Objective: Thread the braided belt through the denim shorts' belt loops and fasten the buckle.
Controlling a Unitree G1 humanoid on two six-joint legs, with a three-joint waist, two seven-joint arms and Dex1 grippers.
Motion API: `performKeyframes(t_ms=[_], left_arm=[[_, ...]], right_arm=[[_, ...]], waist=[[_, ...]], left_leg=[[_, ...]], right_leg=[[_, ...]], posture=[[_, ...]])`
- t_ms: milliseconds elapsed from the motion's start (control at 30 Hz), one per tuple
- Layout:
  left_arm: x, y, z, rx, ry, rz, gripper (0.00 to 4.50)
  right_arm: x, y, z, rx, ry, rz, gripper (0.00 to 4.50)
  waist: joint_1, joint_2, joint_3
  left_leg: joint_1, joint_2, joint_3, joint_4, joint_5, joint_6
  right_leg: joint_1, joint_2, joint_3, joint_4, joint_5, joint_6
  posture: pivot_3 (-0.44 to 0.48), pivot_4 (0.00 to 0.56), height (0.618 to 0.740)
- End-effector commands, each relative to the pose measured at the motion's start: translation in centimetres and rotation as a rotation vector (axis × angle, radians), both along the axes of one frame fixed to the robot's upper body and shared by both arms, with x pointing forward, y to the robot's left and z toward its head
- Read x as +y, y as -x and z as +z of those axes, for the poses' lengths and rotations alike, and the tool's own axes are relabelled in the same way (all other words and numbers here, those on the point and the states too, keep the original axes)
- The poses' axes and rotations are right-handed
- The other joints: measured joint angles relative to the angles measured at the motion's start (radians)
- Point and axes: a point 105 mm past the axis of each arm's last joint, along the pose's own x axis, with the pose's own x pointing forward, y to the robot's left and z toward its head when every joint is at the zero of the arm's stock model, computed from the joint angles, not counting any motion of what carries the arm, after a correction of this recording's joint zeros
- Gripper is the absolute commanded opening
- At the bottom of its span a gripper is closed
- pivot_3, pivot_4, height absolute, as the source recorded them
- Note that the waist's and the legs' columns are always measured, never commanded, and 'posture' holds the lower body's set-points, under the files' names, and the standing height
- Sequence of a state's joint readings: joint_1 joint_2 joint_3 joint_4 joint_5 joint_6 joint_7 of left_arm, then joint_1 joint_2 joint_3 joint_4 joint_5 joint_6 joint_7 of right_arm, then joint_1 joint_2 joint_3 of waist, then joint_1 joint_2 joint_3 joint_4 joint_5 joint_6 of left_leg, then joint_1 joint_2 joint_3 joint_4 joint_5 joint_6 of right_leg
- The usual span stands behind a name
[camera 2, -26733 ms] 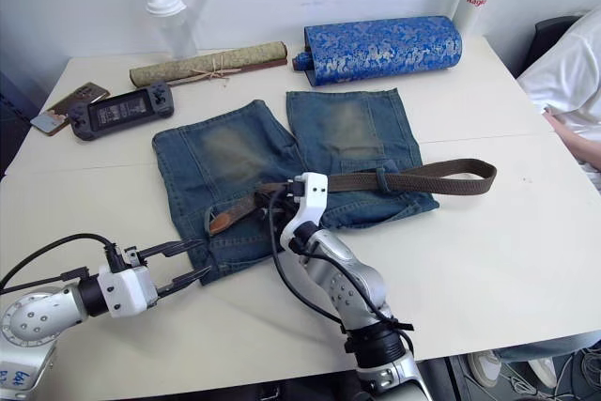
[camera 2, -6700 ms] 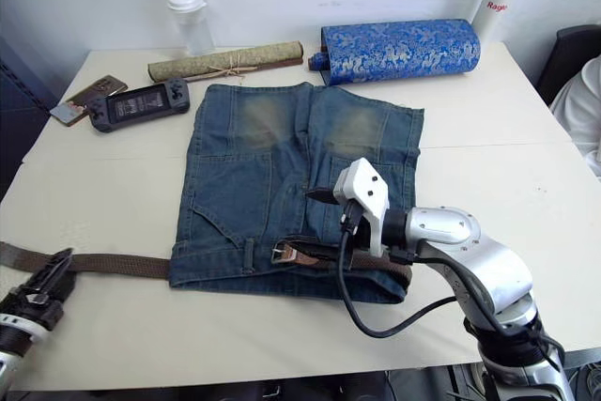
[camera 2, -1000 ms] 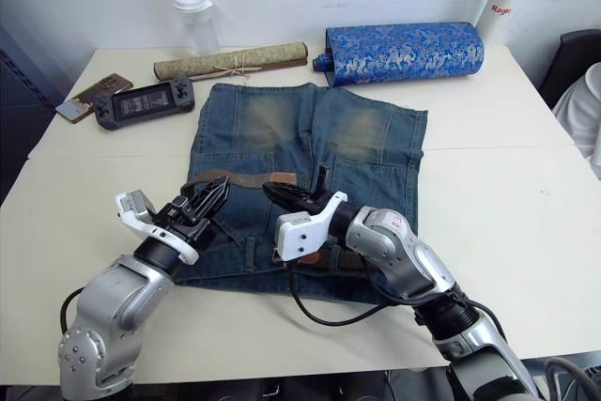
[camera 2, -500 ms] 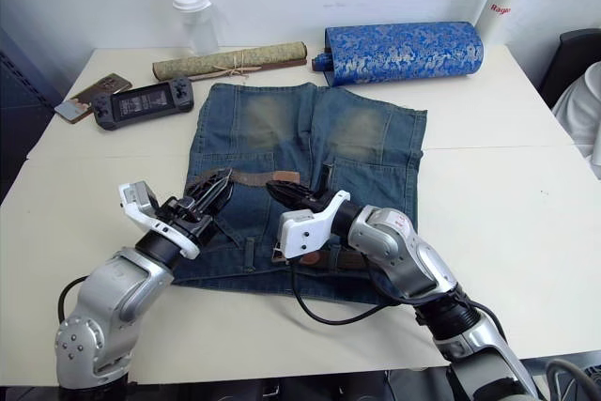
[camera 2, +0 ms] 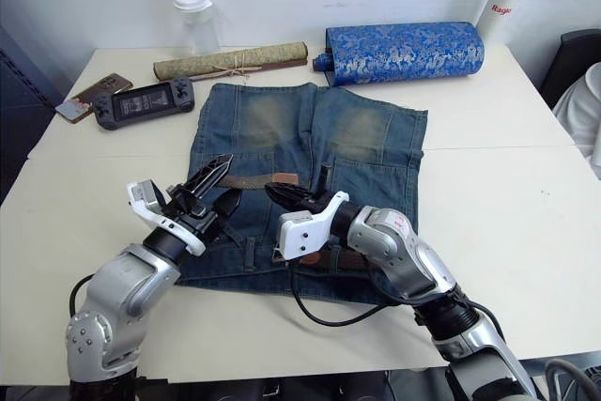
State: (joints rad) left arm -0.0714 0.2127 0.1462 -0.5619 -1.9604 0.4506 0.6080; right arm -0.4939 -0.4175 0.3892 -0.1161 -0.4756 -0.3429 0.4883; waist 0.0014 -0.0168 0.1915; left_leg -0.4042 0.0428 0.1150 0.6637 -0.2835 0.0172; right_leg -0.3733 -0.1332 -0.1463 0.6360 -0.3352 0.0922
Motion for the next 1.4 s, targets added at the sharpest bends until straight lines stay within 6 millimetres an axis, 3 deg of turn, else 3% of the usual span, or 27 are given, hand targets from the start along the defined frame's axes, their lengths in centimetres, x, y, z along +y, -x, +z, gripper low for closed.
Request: performKeyframes(t_ms=[33, 100, 267, 667, 767, 900, 1000, 1167, 1333, 1400], left_arm=[[-0.5, 0.1, 0.5, -0.022, 0.007, -0.028, 2.73], [-0.4, 0.0, 0.5, -0.02, 0.02, -0.024, 1.7], [-0.2, -0.1, 0.4, -0.018, 0.028, -0.016, 0.02], [0.0, 0.1, 0.4, -0.06, -0.005, -0.046, 0.02], [0.9, 0.2, 0.4, -0.062, -0.004, -0.011, 0.0], [3.2, 0.7, 0.6, -0.1, -0.039, 0.054, 0.0], [5.4, 2.1, -0.2, -0.124, -0.149, 0.062, 0.0], [8.4, 5.5, -3.0, -0.091, -0.297, -0.055, 0.0], [9.0, 6.4, -3.5, -0.08, -0.312, -0.104, 0.0], [9.3, 6.6, -5.4, -0.02, -0.39, -0.117, 0.0]], right_arm=[[0.3, 0.9, 1.4, -0.043, -0.038, 0.031, 0.0], [0.3, 0.9, 1.4, -0.044, -0.038, 0.03, 0.0], [0.3, 0.9, 1.5, -0.044, -0.038, 0.027, 0.0], [-0.1, 0.7, 1.9, 0.031, -0.11, 0.0, 0.0], [-0.9, 0.2, 2.5, 0.114, -0.196, -0.035, 0.99], [-2.3, 0.1, 2.9, 0.317, -0.31, -0.058, 2.97], [-3.3, 1.3, 2.7, 0.572, -0.364, -0.011, 4.48], [-4.8, 4.3, 3.5, 0.965, -0.389, 0.129, 4.48], [-5.1, 5.2, 3.9, 1.067, -0.381, 0.153, 4.48], [-5.2, 5.8, 3.4, 1.129, -0.354, 0.162, 4.48]], waist=[[0.0, 0.0, 0.0], [0.0, 0.0, 0.0], [0.0, 0.0, 0.0], [0.0, 0.0, 0.0], [0.001, 0.0, 0.0], [0.001, 0.0, 0.0], [-0.003, 0.001, 0.0], [-0.003, 0.003, 0.002], [0.002, 0.004, 0.002], [-0.001, 0.005, 0.003]], left_leg=[[0.0, 0.0, 0.0, 0.0, 0.0, 0.0], [0.0, 0.0, 0.0, 0.0, 0.0, 0.0], [0.0, 0.0, 0.0, 0.0, 0.0, 0.0], [0.0, 0.0, 0.0, 0.0, 0.0, 0.0], [0.0, 0.0, 0.0, 0.0, 0.0, 0.0], [-0.001, 0.001, 0.0, -0.001, 0.0, 0.0], [-0.001, 0.002, 0.0, -0.002, -0.001, -0.001], [-0.001, 0.004, 0.001, -0.006, -0.002, -0.002], [-0.001, 0.005, 0.0, -0.012, -0.007, 0.001], [-0.001, 0.005, 0.0, -0.014, -0.007, -0.001]], right_leg=[[0.0, 0.0, 0.0, 0.0, 0.0, 0.0], [0.0, 0.0, 0.0, 0.0, 0.0, 0.0], [0.0, 0.0, 0.0, 0.0, 0.0, 0.0], [0.0, 0.0, 0.0, 0.0, 0.0, 0.0], [0.0, 0.0, 0.0, 0.0, 0.0, 0.0], [-0.001, 0.0, 0.0, -0.001, 0.0, 0.0], [-0.001, 0.001, 0.0, -0.001, 0.0, 0.0], [-0.003, 0.0, 0.001, -0.005, -0.001, -0.002], [-0.005, -0.003, 0.001, -0.009, 0.0, -0.005], [-0.006, -0.005, 0.001, -0.01, 0.001, -0.006]], posture=[[0.0, 0.15, 0.717], [0.0, 0.15, 0.717], [0.0, 0.15, 0.717], [0.0, 0.15, 0.717], [0.0, 0.15, 0.717], [0.0, 0.15, 0.717], [0.0, 0.15, 0.717], [0.0, 0.15, 0.717], [0.0, 0.15, 0.717], [0.0, 0.15, 0.717]])
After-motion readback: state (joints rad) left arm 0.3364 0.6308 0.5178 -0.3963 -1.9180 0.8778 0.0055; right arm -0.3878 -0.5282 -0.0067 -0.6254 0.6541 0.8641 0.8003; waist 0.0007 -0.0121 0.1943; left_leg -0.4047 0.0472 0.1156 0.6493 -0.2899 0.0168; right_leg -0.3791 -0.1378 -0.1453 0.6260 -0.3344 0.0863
